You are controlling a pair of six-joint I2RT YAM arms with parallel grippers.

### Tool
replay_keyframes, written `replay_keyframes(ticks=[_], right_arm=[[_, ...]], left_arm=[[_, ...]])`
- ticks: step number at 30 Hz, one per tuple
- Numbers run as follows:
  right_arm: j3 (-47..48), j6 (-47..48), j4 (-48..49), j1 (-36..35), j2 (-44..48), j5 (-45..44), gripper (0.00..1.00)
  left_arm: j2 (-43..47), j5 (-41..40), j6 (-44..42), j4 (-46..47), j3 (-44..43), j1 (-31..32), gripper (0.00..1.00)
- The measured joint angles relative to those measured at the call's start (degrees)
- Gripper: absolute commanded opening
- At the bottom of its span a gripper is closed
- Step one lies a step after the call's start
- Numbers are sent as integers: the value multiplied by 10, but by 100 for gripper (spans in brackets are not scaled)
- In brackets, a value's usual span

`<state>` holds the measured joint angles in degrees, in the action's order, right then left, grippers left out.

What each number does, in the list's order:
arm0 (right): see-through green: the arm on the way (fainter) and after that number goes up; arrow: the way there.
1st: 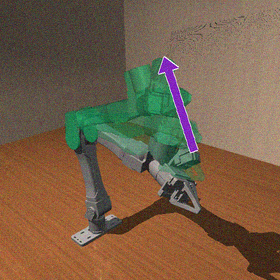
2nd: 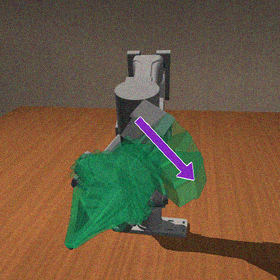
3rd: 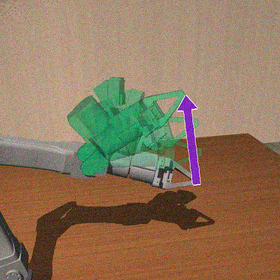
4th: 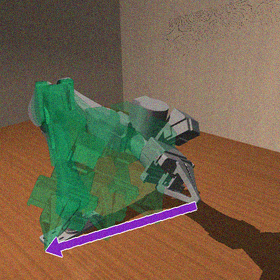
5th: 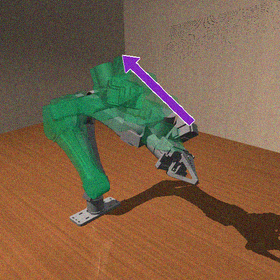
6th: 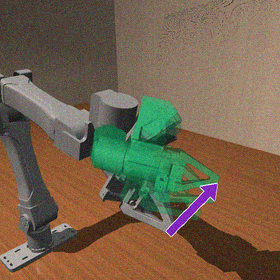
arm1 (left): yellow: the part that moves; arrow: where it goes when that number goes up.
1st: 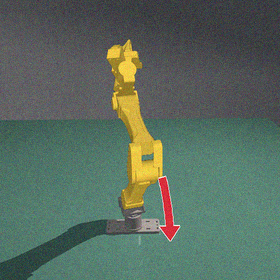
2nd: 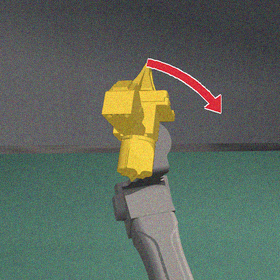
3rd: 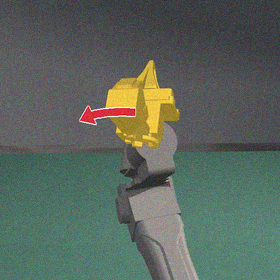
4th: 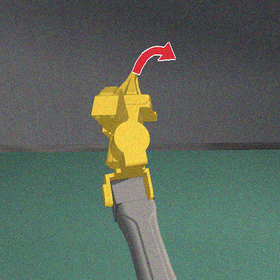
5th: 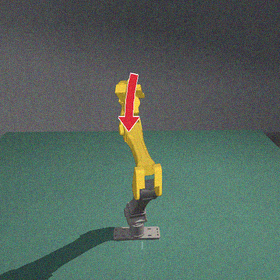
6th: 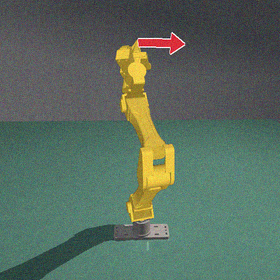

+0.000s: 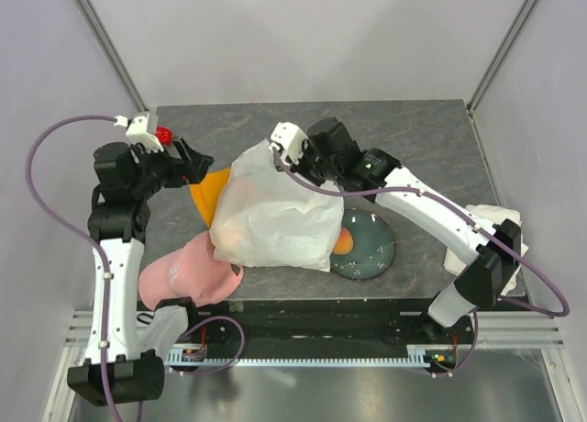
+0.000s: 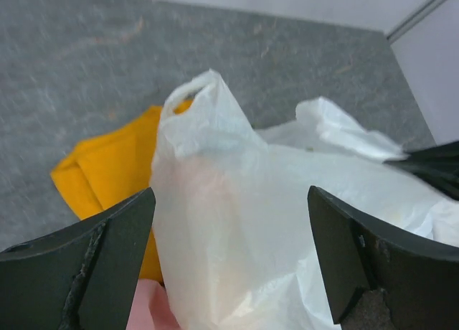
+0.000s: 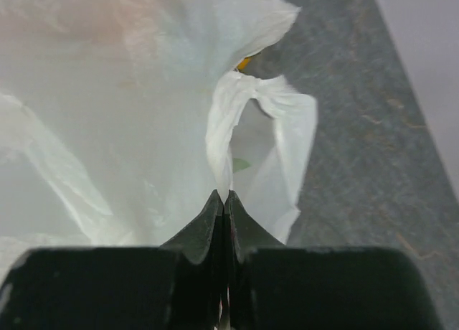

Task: Take the fake fruits out of the plastic bag
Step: Place the plastic bag at the center of the board, then pick up the fake fruit from the center of the board.

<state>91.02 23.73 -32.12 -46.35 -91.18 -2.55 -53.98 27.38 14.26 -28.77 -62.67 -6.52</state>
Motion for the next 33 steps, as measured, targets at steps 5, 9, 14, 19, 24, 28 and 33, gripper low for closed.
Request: replay_keyframes(ticks=[5,9,14,19,24,28,33], right_arm=[[-15,-30,-24,-15,-1,45,8],[3,-46,-23,-19,-10,51,32],[13,-63,-22,-18,-16,34,86],[14,-82,-22,-18,-14,24,88],[14,-91,-22,-17,-8,32,90],[14,-101,-23,-15,-6,45,94],[14,-131,-25,5,-2,78,95]], left_arm=[[-4,-33,-25,-1,-28,0,96],[-119,-81,-41,-25,-68,0,99],[-341,-160,-74,-63,-221,-1,99],[-559,-205,-114,-110,-466,-16,99],[-704,-229,-137,-132,-629,-39,99],[-770,-245,-153,-144,-690,-51,99],[-833,-254,-169,-144,-738,-63,99]])
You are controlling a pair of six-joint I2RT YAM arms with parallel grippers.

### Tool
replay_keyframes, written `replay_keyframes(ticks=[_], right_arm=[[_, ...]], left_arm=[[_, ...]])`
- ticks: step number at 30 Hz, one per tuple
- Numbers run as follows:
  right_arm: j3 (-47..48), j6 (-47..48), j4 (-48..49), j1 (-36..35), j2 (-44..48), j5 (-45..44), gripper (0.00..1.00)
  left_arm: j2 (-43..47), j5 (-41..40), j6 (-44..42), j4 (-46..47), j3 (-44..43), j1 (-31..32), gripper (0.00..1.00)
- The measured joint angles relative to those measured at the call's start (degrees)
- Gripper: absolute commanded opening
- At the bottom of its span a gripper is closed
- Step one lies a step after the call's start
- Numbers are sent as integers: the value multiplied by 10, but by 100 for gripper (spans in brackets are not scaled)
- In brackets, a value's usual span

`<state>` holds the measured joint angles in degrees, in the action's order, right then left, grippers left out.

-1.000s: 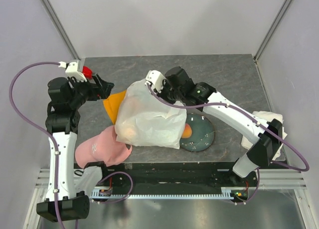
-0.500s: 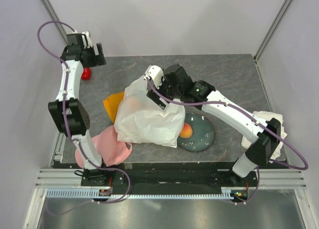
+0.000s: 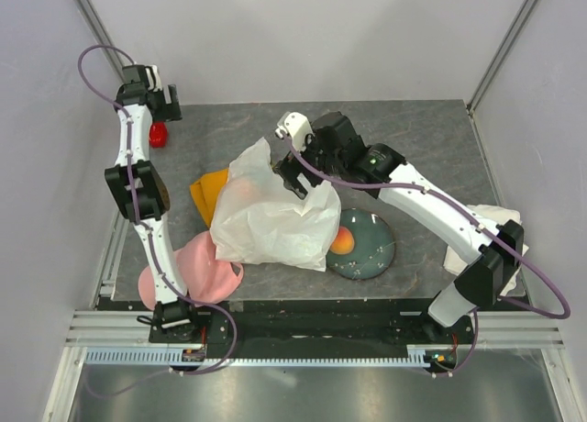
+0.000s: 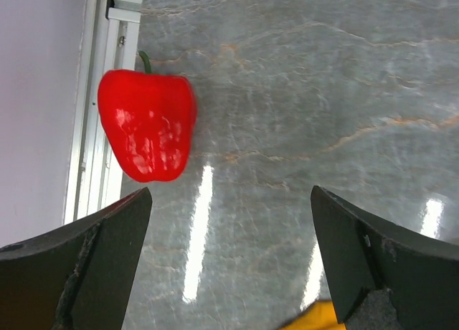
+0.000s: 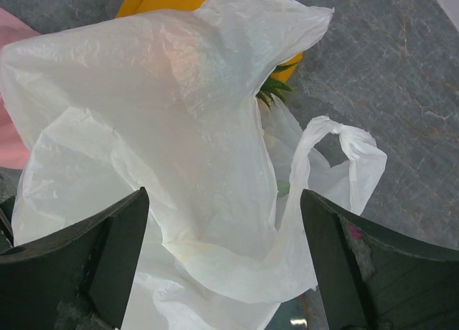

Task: Take the fake fruits out of the plastic bag
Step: Pick up the fake fruit from the center of the board.

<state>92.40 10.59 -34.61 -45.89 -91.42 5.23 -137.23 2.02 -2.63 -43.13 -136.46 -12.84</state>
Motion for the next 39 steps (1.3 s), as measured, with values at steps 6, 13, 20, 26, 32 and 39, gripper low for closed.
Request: replay_keyframes(ticks=[6,13,20,26,32,39], right_arm=[[0,-34,-2,41,7,39,95],[-3,-63,-2,76,8,73,95],[-3,-78,-1,94,-3,96,94],[-3,-80,-2,103,-18,102,94],[-3,-78,-3,105,-21,100,94],[0,-68,-8,117,-21,58,95]], left_arm=[[-58,-5,-5,4,-50,-20,97],[-100,-21,-14,11,-62,-32,97],[-127,-35,-22,16,-69,-29,82],[-139,-36,-33,23,-81,-28,56],[-139,-34,-40,29,-82,-28,14],[-32,26,-35,8,35,-21,2]])
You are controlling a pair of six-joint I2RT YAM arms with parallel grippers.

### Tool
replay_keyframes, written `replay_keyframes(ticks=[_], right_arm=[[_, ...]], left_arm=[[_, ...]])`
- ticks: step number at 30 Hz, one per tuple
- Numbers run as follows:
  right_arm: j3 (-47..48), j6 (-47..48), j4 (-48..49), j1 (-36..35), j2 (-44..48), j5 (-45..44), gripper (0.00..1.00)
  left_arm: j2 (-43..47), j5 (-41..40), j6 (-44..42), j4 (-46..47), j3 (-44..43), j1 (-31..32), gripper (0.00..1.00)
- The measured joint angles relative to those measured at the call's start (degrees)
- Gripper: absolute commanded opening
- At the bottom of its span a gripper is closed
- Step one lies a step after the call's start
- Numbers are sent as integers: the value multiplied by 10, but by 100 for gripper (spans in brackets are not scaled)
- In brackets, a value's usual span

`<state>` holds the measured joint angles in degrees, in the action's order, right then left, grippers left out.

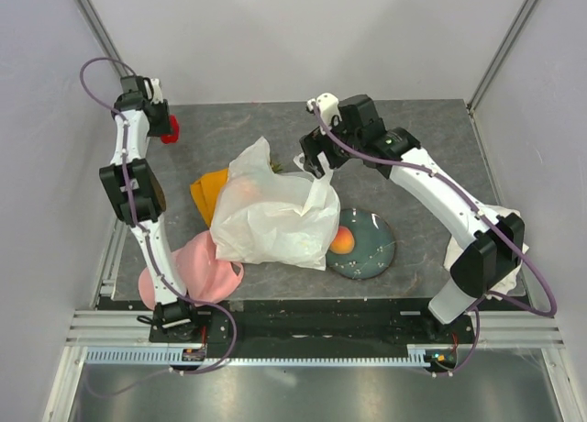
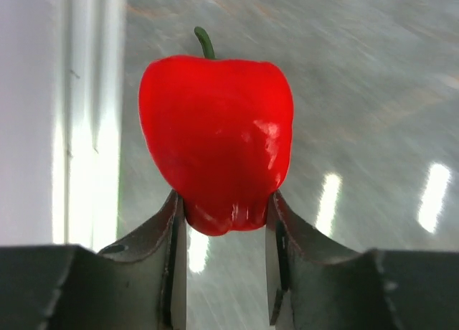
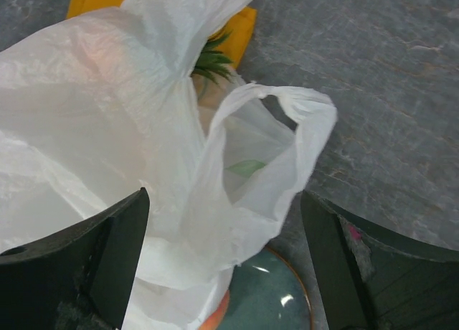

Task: Take the fake fruits out of the plastic bag
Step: Pick up the fake fruit from the center of the board, then place the fake fruit on the plate.

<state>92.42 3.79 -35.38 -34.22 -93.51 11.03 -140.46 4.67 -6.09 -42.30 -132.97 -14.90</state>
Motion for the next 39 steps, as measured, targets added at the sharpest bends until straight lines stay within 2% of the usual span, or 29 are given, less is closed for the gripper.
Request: replay_keyframes(ticks=[4,7,10,15,19,24,28,31,35,39], right_arm=[[13,-7,0,37,0,-22,98],[34,-28,2,76,0,-37,98],[60,-39,10,113,0,-70,98],[74,-42,19,158,10,-131,98],[73,-42,12,196,32,-207,98],[48,-45,11,254,100,-249,98],[6,-55,10,282,162,-243,98],[-17,-58,10,286,186,-230,98],[-25,-62,9,288,188,-208,98],[-28,-67,9,292,187,-187,98]], left_arm=[[170,60,10,-10,128,30,2],[316,115,14,-3,197,87,2],[461,187,25,11,255,185,2],[590,342,39,21,335,386,2],[582,403,22,-1,387,514,1],[490,392,-31,-57,391,608,2],[398,341,-53,-84,343,650,2],[351,281,-38,-79,314,672,2],[328,222,-10,-68,308,687,2],[278,205,-39,-66,262,686,2]])
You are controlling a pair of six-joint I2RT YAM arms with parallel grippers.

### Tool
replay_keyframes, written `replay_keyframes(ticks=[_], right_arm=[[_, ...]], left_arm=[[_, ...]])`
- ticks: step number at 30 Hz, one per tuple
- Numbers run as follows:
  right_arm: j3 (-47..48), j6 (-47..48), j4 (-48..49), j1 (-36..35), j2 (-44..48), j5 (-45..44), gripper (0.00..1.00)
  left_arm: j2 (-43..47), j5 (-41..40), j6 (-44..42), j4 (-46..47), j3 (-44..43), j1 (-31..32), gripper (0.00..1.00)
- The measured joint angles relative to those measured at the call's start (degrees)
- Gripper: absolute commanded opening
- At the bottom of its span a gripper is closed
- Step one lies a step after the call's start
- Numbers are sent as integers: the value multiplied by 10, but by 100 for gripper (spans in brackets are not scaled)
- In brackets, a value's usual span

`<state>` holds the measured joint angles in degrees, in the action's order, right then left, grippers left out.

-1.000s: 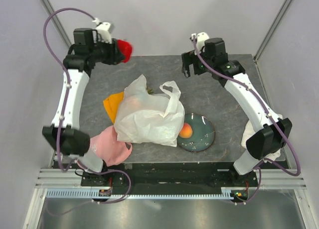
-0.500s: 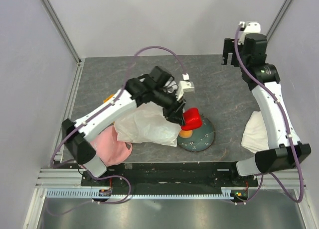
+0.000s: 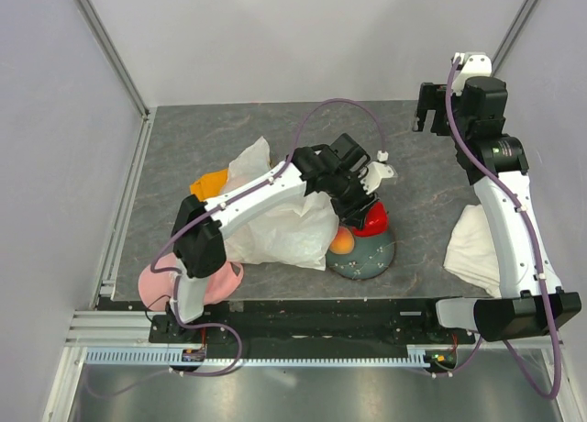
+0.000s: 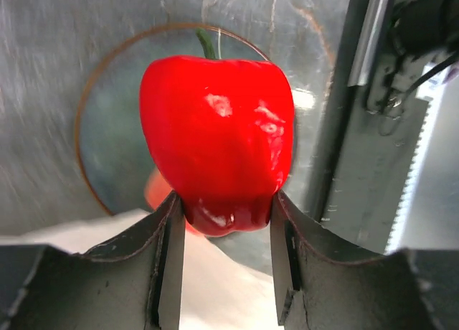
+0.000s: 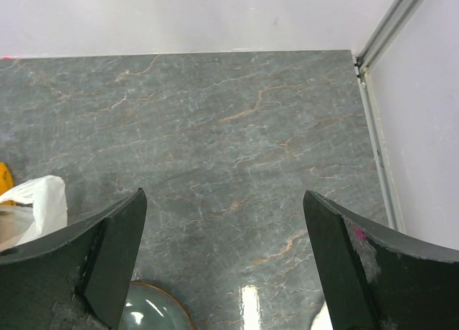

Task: Take the fake fruits out of the plastic bag
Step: Place the fake fruit on the plate.

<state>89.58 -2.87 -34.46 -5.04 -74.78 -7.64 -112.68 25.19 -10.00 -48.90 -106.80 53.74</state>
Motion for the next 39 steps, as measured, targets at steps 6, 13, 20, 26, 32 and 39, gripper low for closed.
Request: replay_keyframes(ticks=[6,13,20,26,32,39], right_arm=[[-2,-5,-1,0,1,33,98],[-21,-6,0,3,10,64,98],[-33,-13,-1,11,10,92,98],[-37,-19,0,17,10,107,98],[-40,-23,0,21,8,122,98],[-53,-29,1,24,8,132,98]], left_arm=[[-38,58,-179,-34,-21,-22,2],[-122,68,-376,-169,-175,-39,2],[-162,41,-442,-233,-193,-25,2],[-167,2,-442,-209,-200,-18,2],[-192,-28,-441,-186,-201,-19,2],[-227,-62,-432,-200,-217,-16,13]])
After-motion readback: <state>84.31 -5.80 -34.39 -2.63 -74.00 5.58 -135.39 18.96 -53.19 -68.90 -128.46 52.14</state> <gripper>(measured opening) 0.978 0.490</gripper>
